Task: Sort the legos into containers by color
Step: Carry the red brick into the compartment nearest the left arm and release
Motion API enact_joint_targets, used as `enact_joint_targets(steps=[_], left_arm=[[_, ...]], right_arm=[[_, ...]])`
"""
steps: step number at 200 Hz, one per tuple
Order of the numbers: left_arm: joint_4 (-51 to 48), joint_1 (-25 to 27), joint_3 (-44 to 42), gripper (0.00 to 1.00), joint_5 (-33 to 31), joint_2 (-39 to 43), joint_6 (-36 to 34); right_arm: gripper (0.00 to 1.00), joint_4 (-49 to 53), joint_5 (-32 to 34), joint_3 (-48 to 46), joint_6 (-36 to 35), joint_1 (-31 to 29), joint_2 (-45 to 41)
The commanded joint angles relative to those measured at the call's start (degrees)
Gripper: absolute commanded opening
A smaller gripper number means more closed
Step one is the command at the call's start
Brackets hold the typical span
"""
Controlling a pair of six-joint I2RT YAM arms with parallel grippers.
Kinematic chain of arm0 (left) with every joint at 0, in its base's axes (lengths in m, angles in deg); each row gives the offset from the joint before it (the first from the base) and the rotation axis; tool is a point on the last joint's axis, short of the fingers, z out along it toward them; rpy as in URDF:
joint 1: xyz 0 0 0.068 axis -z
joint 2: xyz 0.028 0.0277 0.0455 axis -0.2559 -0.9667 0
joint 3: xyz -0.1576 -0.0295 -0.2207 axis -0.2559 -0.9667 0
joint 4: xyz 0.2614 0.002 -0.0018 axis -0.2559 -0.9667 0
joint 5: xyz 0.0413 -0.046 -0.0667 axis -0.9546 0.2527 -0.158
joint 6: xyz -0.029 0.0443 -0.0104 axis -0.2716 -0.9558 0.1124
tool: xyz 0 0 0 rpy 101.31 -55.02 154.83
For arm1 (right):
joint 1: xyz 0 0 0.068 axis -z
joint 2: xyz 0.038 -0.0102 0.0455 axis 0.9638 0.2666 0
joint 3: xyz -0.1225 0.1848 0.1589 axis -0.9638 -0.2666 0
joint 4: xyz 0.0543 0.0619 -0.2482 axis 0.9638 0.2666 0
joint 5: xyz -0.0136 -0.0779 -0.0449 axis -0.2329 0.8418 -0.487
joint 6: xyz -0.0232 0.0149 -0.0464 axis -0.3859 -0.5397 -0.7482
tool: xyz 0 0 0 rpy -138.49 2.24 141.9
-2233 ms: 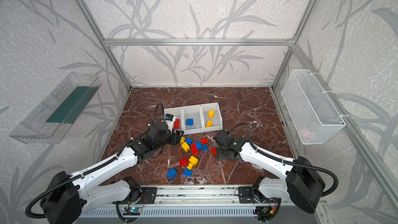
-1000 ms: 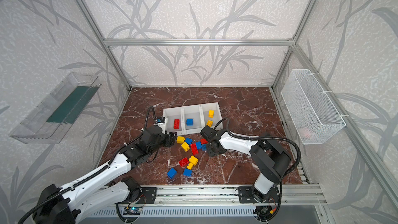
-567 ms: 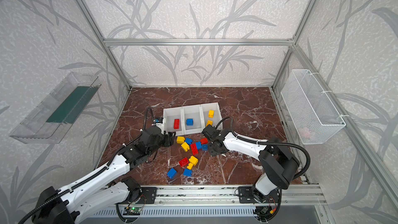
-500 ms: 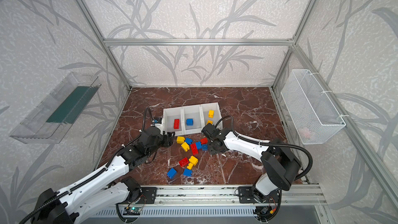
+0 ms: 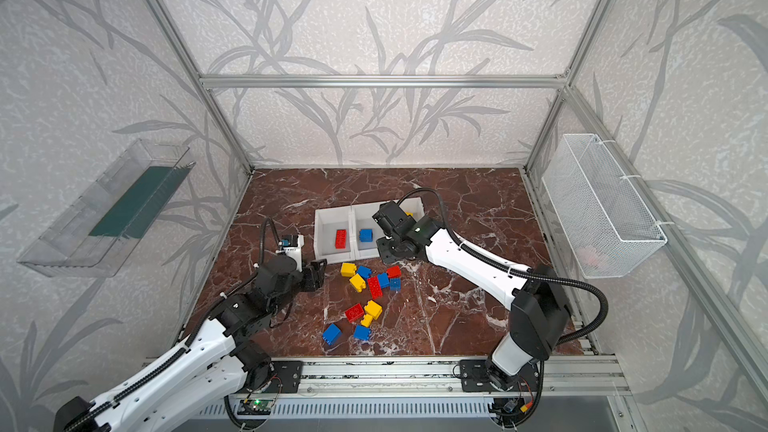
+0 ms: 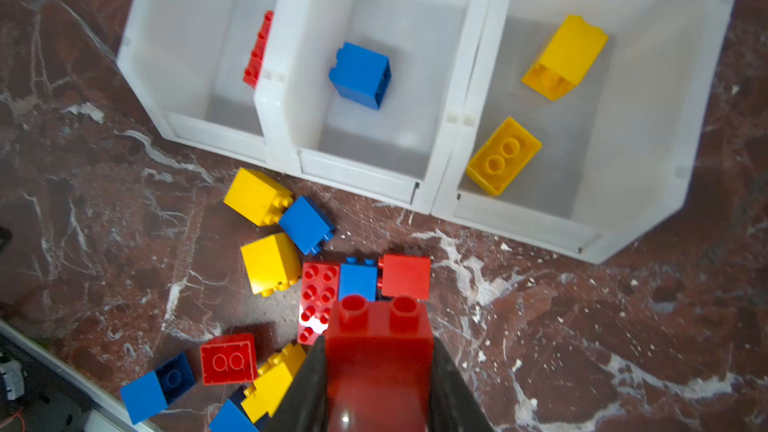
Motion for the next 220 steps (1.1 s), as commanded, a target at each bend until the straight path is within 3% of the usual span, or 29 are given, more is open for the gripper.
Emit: enact_joint_targets(steps=[1, 107, 150, 182, 220], left_arm=[[-3.1, -0.3, -1.5, 0.65, -2.2, 2.5, 2.2], [-11.8, -0.4, -5.0, 0.63, -5.1, 17.2, 8.5], [-12.0, -0.4, -5.3, 0.62, -3.8, 17.4, 9.5], [-11.8, -0.4, -5.0, 0.62, -3.4, 16.9, 9.4], [-11.2, -0.4, -5.0, 0.62, -3.5, 16.2, 9.0]], right_arm=[[0.3, 1.6, -2.3, 5.6, -2.8, -0.8, 3.8], [0.3, 9.6, -6.1, 41.9, -9.6, -3.8, 33.0], [0.3, 16.1, -6.1, 59.8, -9.6, -3.9, 45.3], [0.39, 22.2, -5.3, 69.4, -9.3, -4.1, 50.8], [0.55, 21.1, -4.0, 66.2, -9.4, -4.2, 47.3]])
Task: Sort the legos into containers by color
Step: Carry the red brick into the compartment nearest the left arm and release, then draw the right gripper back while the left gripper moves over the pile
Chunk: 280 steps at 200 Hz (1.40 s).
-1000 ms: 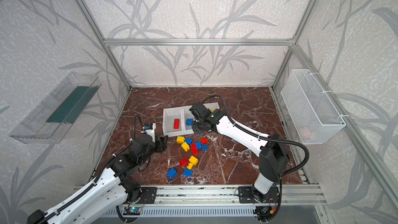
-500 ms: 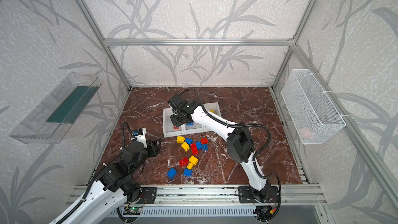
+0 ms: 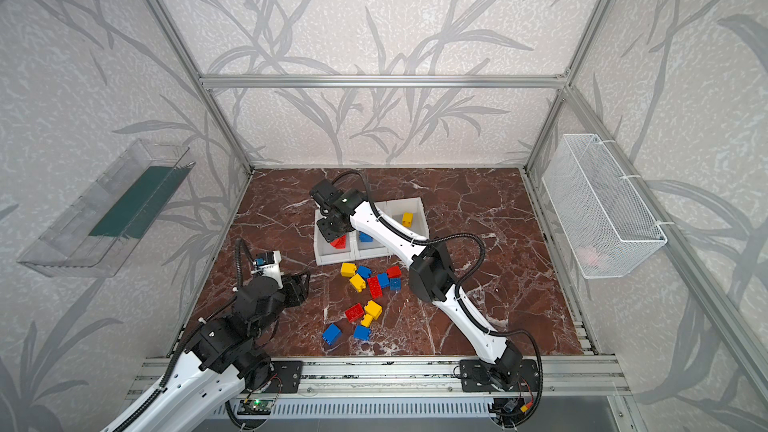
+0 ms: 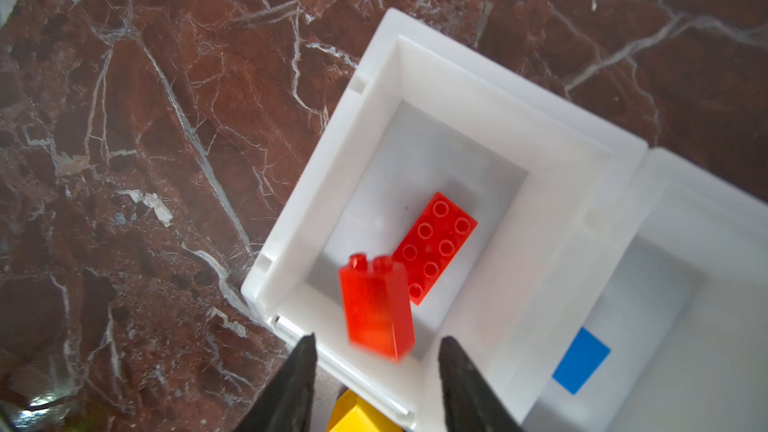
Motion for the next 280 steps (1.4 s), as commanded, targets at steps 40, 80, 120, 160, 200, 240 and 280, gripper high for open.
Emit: enact_joint_targets(steps=[40, 80, 120, 160, 200, 240, 280], left_arm=[[-0.2, -0.3, 0.1, 0.62, 0.0, -0.8, 0.9], [0.7, -0.3, 0.2, 0.62, 1.5, -2.3, 0.3], [3.9, -0.2, -0.1, 0.62, 5.7, -6.1, -0.3], [7.4, -0.3, 0.3, 0.62, 10.5, -12.2, -1.9], [11.2, 1.1, 0.3, 0.62, 18.9, -19.0, -4.2], [11.6, 4.7, 1.4, 0.63, 21.1, -24.0, -8.3], [12.2, 9.4, 2.3, 0.63, 21.6, -29.0, -11.4]], right_arm=[[0.57, 1.8, 1.1, -2.5, -0.6, -0.4, -6.4], [0.58, -1.1, 2.9, -13.1, -1.2, -1.1, -15.4], [0.59, -12.3, 7.1, -40.2, 2.1, -0.6, -32.6], [0.59, -17.9, 9.9, -63.4, 8.0, 0.9, -47.4], [0.6, -19.9, 12.6, -82.3, 17.8, 2.9, -57.6], [0.6, -21.7, 14.2, -94.7, 26.6, 3.0, -66.9], [0.61, -20.5, 18.2, -100.1, 29.9, 3.3, -73.4]])
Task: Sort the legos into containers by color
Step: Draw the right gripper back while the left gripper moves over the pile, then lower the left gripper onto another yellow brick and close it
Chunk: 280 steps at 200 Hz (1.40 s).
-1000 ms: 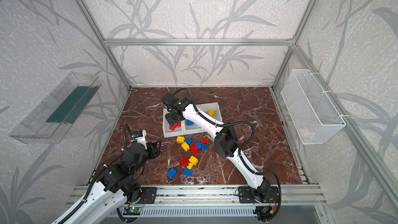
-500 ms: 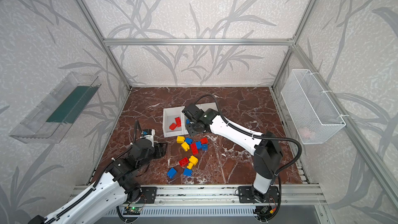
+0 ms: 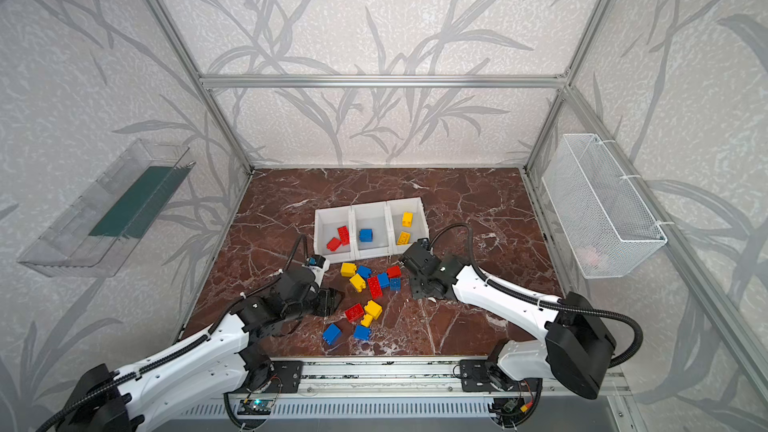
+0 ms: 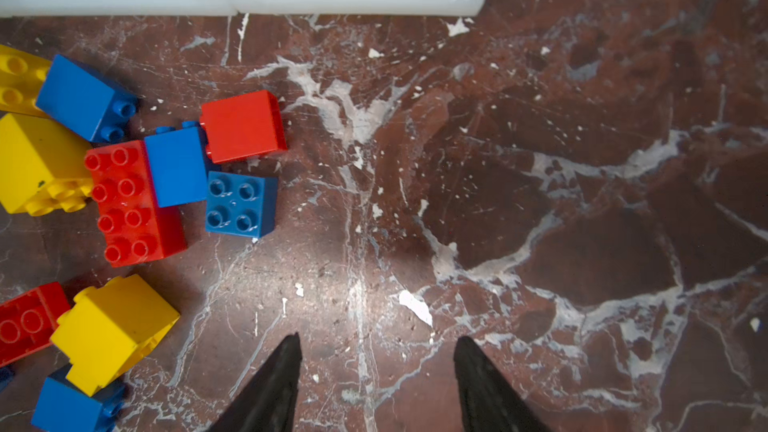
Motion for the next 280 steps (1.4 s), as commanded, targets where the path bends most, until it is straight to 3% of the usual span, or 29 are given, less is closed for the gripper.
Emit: enact_joint_targets(steps=[1, 36, 92, 135, 242, 280], left_arm=[[0.9, 2.7, 2.2, 0.63, 1.1, -2.6, -3.6], [-0.5, 6.8, 5.6, 0.65, 0.4, -9.4, -8.4], [0.1, 8.7, 11.2, 0.66, 1.5, -15.8, -13.0], [1.4, 12.1, 14.8, 0.66, 4.4, -22.8, -12.9], [-1.9, 16.5, 22.5, 0.72, 1.3, -35.6, -12.1], [-3.3, 16.9, 23.8, 0.59, 1.0, -37.5, -12.1]], right_arm=[[0.61, -0.3, 4.1, -1.7, 4.2, 0.3, -3.5], [0.61, -0.1, 5.3, -4.5, 5.8, 0.9, -7.5], [0.61, -0.8, 5.0, -7.3, 7.2, 1.2, -9.4], [0.62, -1.0, 5.1, -7.3, 7.0, 1.3, -9.4], [0.63, -0.3, 5.2, -9.2, 8.1, 1.5, -12.5], [0.63, -0.1, 5.3, -9.5, 8.4, 1.5, -13.2]])
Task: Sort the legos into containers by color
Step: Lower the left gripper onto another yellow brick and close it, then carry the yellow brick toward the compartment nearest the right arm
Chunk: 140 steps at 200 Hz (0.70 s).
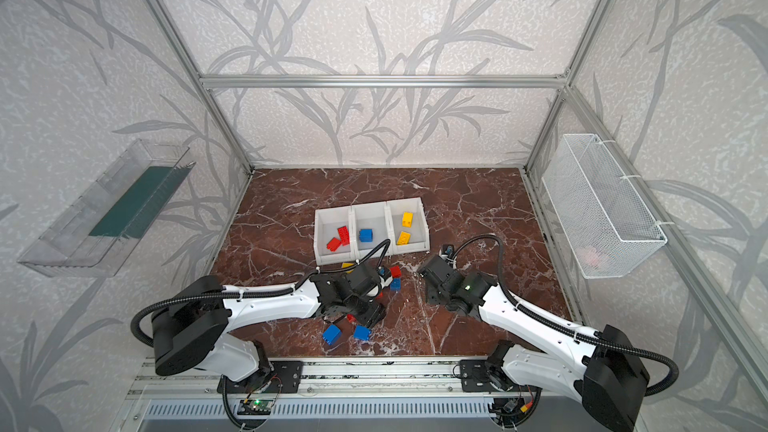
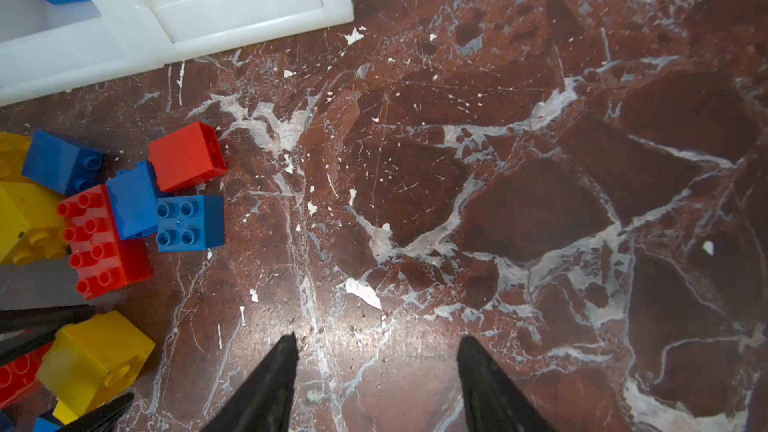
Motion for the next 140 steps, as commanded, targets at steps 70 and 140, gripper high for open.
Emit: enact_joint_targets(steps=[70, 140], left_arm=[[-2.2, 0.3, 3.8, 0.42, -2.8, 2.6, -0.9], [2.6, -9.6, 20.9, 0.42, -2.7, -5.0, -6.4]], right_arm=[[0.62, 3.5, 2.3, -1.0, 0.8, 0.3, -5.9], [0.62, 7.2, 1.2, -3.1, 0.5, 3.0, -16.4]])
